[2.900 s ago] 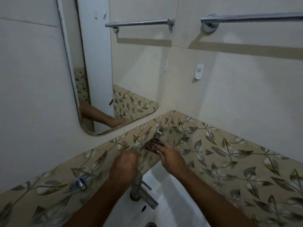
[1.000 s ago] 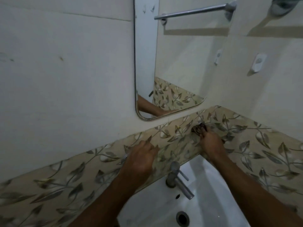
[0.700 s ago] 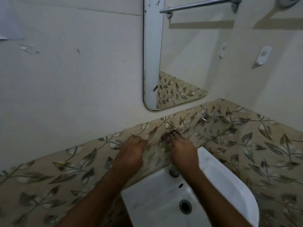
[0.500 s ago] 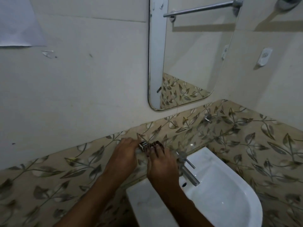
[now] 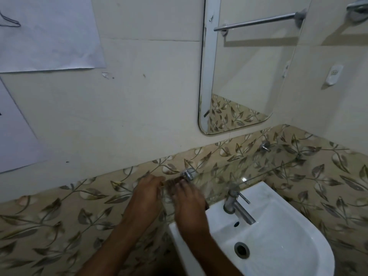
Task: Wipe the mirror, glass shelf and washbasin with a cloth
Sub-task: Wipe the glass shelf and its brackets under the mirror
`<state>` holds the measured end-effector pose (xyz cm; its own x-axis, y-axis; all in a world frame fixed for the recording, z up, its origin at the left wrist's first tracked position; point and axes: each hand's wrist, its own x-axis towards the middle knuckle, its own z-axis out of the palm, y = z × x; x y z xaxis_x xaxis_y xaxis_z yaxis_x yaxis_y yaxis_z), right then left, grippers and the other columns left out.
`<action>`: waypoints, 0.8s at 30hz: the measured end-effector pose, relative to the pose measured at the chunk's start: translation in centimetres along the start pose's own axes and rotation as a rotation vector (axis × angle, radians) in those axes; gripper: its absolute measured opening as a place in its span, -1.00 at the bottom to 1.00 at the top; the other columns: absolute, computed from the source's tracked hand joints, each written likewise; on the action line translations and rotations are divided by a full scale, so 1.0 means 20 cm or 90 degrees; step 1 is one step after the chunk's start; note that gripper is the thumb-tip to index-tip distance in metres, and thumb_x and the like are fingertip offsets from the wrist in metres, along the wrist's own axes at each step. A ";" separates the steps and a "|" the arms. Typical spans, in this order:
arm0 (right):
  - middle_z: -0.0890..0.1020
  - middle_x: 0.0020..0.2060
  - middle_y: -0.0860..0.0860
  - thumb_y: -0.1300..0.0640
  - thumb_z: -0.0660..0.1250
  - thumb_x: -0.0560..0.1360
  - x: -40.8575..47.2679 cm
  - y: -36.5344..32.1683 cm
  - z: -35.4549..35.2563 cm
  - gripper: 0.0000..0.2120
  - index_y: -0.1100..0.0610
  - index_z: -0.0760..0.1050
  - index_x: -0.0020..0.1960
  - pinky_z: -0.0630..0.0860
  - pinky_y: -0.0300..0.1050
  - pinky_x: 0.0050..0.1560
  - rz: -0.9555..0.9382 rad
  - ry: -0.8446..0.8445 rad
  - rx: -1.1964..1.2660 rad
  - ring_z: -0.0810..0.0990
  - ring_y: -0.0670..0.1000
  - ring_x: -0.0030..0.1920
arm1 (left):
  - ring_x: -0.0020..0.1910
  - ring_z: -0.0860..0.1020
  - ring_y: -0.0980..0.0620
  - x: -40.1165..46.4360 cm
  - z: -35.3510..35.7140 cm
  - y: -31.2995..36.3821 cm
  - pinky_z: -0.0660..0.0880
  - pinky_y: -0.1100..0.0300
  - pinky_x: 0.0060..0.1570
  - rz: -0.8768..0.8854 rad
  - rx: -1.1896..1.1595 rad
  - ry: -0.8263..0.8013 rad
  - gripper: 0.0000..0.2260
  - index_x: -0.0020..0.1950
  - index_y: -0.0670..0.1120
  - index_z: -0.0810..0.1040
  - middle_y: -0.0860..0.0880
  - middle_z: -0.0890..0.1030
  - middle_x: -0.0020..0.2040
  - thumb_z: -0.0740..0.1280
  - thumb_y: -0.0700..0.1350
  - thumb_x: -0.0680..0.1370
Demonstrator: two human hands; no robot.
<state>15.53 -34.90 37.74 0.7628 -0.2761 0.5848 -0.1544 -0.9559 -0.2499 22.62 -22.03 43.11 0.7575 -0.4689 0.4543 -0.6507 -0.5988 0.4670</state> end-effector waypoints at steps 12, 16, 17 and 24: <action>0.59 0.23 0.12 0.02 0.17 0.65 -0.29 0.18 -0.07 -0.64 0.19 0.62 0.23 0.45 -0.30 0.24 0.089 0.251 0.231 0.50 -0.03 0.21 | 0.02 0.50 0.01 -0.12 0.00 0.03 0.48 0.14 0.03 0.008 -0.014 -0.018 -0.78 0.20 -0.03 0.56 -0.02 0.52 0.01 0.26 -0.15 0.58; 0.61 0.09 0.28 0.09 0.32 0.60 -0.30 0.08 -0.08 -0.69 0.29 0.59 0.21 0.55 -0.14 0.05 0.736 0.186 0.697 0.58 0.25 0.11 | 0.05 0.50 -0.03 -0.11 0.04 0.05 0.49 0.08 0.08 -0.017 -0.006 -0.005 -0.78 0.18 -0.08 0.57 -0.06 0.55 0.02 0.29 -0.16 0.55; 0.61 0.03 0.31 0.03 0.29 0.61 -0.27 0.05 -0.09 -0.63 0.32 0.55 0.22 0.62 -0.07 -0.13 0.865 0.149 0.898 0.60 0.28 -0.02 | 0.05 0.50 -0.05 -0.10 0.04 0.05 0.49 0.08 0.09 -0.022 -0.003 -0.003 -0.79 0.17 -0.10 0.58 -0.07 0.55 0.01 0.30 -0.18 0.55; 0.63 -0.03 0.32 0.19 0.11 0.66 -0.04 -0.11 -0.07 -0.67 0.37 0.58 0.16 0.67 0.05 -0.17 0.918 -0.193 1.477 0.66 0.26 -0.09 | 0.06 0.44 0.00 -0.08 0.07 0.09 0.42 0.14 0.08 -0.034 0.033 -0.038 -0.82 0.16 -0.02 0.55 -0.02 0.50 0.04 0.26 -0.11 0.58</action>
<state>14.44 -32.67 38.98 0.8990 -0.0548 -0.4345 -0.0174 0.9869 -0.1604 20.20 -23.19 42.21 0.7938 -0.4725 0.3828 -0.6069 -0.6557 0.4491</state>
